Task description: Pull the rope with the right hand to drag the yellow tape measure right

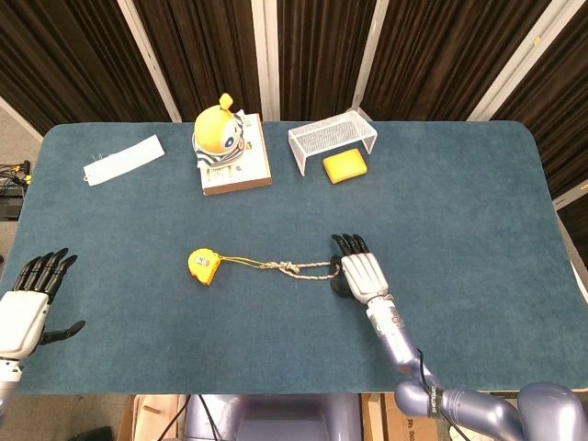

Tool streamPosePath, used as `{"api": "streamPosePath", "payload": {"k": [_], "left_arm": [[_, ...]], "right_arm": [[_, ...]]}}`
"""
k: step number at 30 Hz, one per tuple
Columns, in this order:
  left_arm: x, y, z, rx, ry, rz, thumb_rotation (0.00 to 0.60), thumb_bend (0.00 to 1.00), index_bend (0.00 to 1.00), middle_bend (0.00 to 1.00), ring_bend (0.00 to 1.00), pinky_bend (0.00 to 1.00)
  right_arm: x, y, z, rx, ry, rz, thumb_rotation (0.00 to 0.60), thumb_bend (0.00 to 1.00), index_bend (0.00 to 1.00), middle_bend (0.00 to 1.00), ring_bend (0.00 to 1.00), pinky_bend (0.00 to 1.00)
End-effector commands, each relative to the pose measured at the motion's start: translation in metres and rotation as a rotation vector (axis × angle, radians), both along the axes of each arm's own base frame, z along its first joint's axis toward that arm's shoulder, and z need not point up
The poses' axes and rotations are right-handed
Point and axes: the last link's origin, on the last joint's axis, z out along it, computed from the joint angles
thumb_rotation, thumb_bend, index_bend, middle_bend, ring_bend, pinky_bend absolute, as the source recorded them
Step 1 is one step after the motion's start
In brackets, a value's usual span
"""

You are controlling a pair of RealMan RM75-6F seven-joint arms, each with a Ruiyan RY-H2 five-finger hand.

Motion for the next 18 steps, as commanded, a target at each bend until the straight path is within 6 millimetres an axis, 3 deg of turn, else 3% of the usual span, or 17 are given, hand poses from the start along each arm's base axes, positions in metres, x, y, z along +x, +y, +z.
{"api": "streamPosePath", "payload": {"k": [1,18], "left_arm": [[-0.0001,0.0001,0.0001,0.001,0.000,0.000,0.600,0.00,0.00,0.00,0.00,0.00],[-0.0004,0.0007,0.0005,0.002,-0.002,0.006,0.600,0.00,0.00,0.00,0.00,0.00]], "right_arm": [[0.0026,-0.0011,0.0012,-0.016,-0.013,0.004,0.600,0.41,0.54,0.11,0.00,0.00],[0.0025,-0.0002,-0.0068,-0.008,-0.003,0.003,0.600,0.41,0.54,0.11,0.00,0.00]]}}
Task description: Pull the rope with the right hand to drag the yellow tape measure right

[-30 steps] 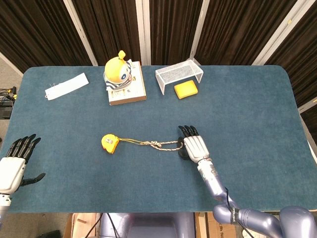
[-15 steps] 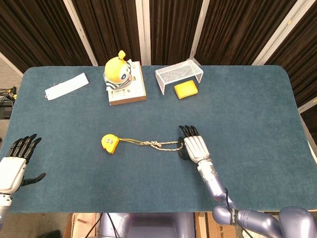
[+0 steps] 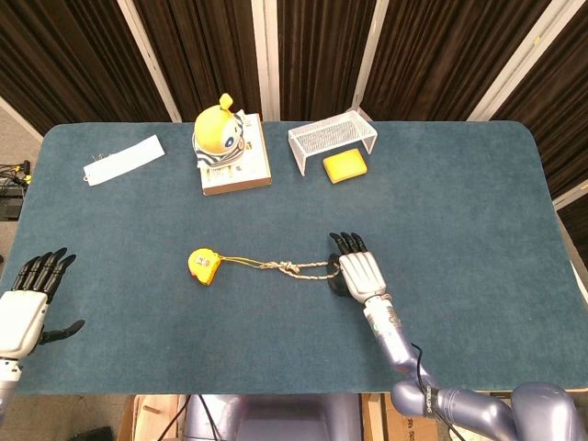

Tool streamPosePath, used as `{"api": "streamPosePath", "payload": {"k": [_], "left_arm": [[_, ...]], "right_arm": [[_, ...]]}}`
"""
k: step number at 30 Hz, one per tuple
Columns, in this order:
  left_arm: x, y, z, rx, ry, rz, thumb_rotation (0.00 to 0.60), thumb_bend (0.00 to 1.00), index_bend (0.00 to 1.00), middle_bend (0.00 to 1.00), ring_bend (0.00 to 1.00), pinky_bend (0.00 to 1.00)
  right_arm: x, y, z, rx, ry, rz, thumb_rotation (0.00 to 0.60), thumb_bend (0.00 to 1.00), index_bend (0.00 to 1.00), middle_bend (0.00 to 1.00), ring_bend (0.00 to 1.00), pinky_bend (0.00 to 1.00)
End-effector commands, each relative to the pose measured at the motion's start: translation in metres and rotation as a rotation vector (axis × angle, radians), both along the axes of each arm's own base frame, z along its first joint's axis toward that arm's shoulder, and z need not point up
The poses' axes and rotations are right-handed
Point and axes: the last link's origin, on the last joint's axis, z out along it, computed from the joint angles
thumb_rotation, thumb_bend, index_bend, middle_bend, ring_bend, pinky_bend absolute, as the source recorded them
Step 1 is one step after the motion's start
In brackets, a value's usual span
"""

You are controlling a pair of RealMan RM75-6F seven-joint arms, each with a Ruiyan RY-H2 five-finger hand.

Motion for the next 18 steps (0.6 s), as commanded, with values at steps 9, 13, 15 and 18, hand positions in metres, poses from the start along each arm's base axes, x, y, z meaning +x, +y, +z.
{"api": "streamPosePath", "payload": {"k": [9,13,15,18], "left_arm": [[-0.0001,0.0002,-0.0002,-0.002,-0.002,0.003,0.600,0.00,0.00,0.00,0.00,0.00],[0.0001,0.0002,-0.0001,-0.001,-0.003,0.002,0.600,0.00,0.00,0.00,0.00,0.00],[0.0000,0.0002,0.0000,-0.001,-0.003,0.003,0.600,0.00,0.00,0.00,0.00,0.00],[0.0000,0.0001,-0.0002,-0.002,-0.004,0.003,0.600,0.00,0.00,0.00,0.00,0.00]], "right_arm": [[-0.0003,0.0000,-0.0040,0.003,0.007,-0.003,0.600,0.42,0.54,0.11,0.00,0.00],[-0.0008,-0.0002,-0.0051,0.005,0.011,-0.005,0.600,0.43,0.54,0.11,0.00,0.00],[-0.0016,-0.0003,-0.0056,0.007,0.014,-0.009,0.600,0.43,0.54,0.11,0.00,0.00],[-0.0028,-0.0001,-0.0061,0.009,0.017,-0.014,0.600,0.43,0.55,0.11,0.00,0.00]]}}
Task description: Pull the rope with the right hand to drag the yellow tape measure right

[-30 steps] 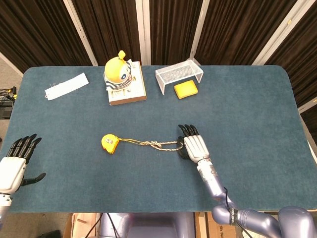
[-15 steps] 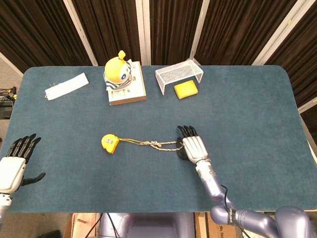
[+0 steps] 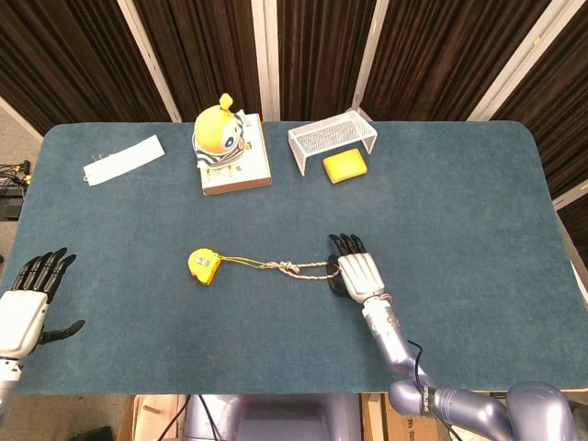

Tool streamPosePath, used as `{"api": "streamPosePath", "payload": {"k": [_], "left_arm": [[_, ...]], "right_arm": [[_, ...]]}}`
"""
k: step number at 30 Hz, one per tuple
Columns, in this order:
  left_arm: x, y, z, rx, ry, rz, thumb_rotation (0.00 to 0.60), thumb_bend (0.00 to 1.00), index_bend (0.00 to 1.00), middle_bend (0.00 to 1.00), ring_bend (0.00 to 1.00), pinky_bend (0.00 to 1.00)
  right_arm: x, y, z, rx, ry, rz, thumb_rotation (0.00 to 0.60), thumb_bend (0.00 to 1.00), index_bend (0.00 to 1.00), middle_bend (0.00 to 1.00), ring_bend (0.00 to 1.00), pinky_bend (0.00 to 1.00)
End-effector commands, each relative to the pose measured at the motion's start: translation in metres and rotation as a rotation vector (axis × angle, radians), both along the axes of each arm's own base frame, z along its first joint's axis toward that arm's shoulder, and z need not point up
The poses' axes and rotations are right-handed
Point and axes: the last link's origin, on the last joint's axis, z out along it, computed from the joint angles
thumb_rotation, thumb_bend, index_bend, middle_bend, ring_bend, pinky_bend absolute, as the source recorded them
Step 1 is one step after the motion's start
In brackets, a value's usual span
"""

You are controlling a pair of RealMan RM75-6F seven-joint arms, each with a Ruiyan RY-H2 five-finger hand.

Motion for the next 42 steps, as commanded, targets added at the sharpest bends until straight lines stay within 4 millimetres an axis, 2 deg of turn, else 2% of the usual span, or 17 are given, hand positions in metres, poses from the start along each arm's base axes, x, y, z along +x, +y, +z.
{"api": "streamPosePath", "payload": {"k": [1,12,20,42], "left_arm": [[0.000,0.000,0.000,0.000,-0.001,0.001,0.600,0.00,0.00,0.00,0.00,0.00],[0.000,0.000,0.000,0.001,-0.003,0.002,0.600,0.00,0.00,0.00,0.00,0.00],[0.000,-0.001,0.001,0.002,-0.002,0.003,0.600,0.00,0.00,0.00,0.00,0.00],[0.001,-0.002,-0.001,-0.001,0.004,0.007,0.600,0.00,0.00,0.00,0.00,0.00]], "right_arm": [[-0.001,0.000,0.000,0.001,0.004,-0.002,0.600,0.44,0.55,0.11,0.00,0.00],[0.001,0.003,0.000,0.004,-0.002,-0.003,0.600,0.45,0.58,0.12,0.00,0.00],[0.001,0.002,0.010,-0.014,-0.007,-0.001,0.600,0.46,0.58,0.12,0.00,0.00],[-0.021,0.003,0.068,-0.094,-0.028,-0.038,0.600,0.46,0.58,0.12,0.00,0.00]]}}
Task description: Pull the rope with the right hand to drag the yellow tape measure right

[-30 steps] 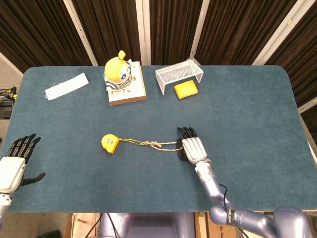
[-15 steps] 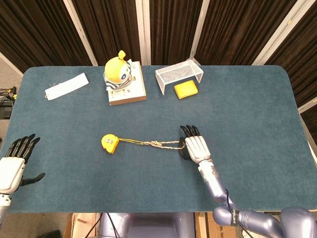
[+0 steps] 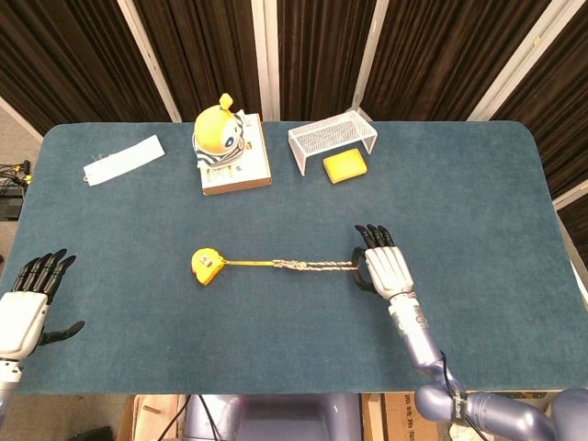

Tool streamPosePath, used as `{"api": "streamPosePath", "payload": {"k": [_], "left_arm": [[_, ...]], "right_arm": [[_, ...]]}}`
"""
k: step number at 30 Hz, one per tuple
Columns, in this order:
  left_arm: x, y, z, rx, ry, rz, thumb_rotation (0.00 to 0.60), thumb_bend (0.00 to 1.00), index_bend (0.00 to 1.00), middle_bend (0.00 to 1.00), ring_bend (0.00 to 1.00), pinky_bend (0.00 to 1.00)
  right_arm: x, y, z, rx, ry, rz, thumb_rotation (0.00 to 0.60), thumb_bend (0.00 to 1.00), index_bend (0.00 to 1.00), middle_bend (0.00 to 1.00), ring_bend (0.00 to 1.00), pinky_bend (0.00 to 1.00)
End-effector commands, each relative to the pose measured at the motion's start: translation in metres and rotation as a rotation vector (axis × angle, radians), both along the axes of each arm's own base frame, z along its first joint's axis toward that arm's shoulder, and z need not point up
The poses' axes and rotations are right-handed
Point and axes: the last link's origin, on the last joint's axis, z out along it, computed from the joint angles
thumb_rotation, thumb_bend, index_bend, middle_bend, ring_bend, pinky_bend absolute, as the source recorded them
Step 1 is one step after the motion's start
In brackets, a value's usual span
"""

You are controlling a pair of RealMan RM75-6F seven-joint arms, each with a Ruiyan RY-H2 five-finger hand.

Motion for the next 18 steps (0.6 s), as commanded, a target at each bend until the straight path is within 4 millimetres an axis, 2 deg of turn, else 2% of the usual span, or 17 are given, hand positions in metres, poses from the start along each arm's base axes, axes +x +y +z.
{"api": "streamPosePath", "payload": {"k": [1,10,18], "left_arm": [[0.000,0.000,0.000,0.001,0.001,0.000,0.600,0.00,0.00,0.00,0.00,0.00],[0.001,-0.001,0.000,0.004,0.006,-0.007,0.600,0.00,0.00,0.00,0.00,0.00],[0.002,-0.002,0.001,0.011,0.012,-0.016,0.600,0.00,0.00,0.00,0.00,0.00]], "right_arm": [[-0.004,0.000,0.009,-0.013,-0.018,-0.020,0.600,0.46,0.58,0.12,0.00,0.00],[-0.018,-0.005,0.035,-0.063,-0.052,-0.088,0.600,0.46,0.59,0.12,0.00,0.00],[-0.030,-0.014,0.059,-0.117,-0.172,-0.231,0.600,0.46,0.59,0.12,0.00,0.00]]}}
